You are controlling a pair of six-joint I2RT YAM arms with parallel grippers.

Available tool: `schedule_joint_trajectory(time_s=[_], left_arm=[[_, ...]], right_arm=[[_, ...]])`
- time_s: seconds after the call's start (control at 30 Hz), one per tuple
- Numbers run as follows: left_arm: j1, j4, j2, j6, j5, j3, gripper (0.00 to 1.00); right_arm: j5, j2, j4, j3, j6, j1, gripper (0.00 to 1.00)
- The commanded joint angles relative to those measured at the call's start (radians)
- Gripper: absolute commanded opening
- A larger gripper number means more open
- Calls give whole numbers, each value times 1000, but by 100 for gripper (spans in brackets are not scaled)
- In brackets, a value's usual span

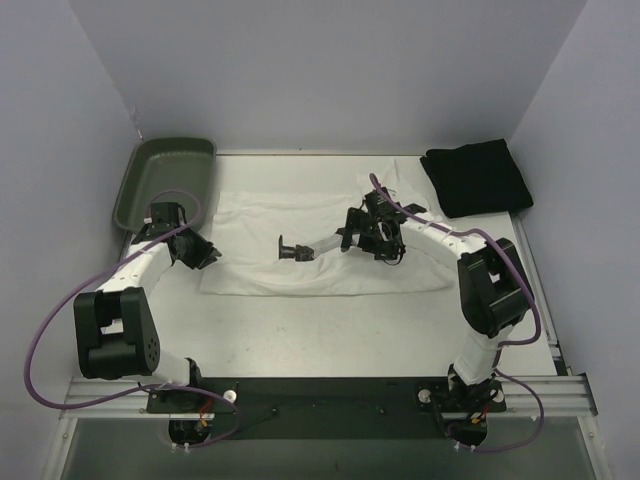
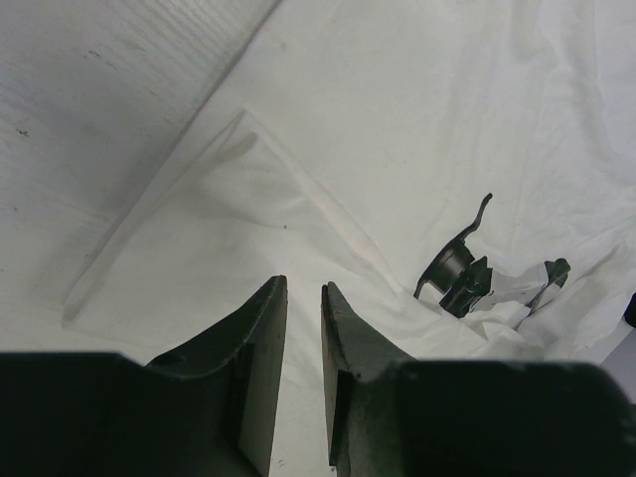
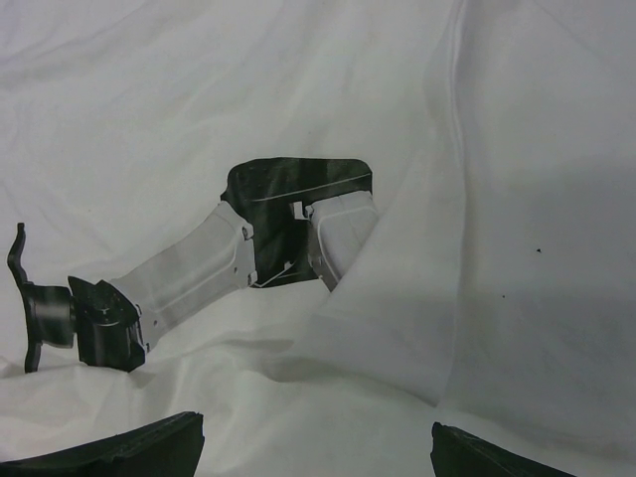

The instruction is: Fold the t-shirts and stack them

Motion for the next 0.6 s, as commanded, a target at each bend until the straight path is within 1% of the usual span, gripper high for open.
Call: schedule_joint_trajectory(time_s=[0.0, 0.33, 0.57], left_arm=[[9, 27, -18, 11, 8, 23, 31], [16, 24, -22, 12, 10, 20, 30], [18, 30, -19, 11, 15, 16, 30]], right_arm=[[7, 16, -6, 20, 6, -10, 100], [-1, 97, -5, 94, 15, -11, 100], [-8, 176, 1, 209, 9, -18, 100]])
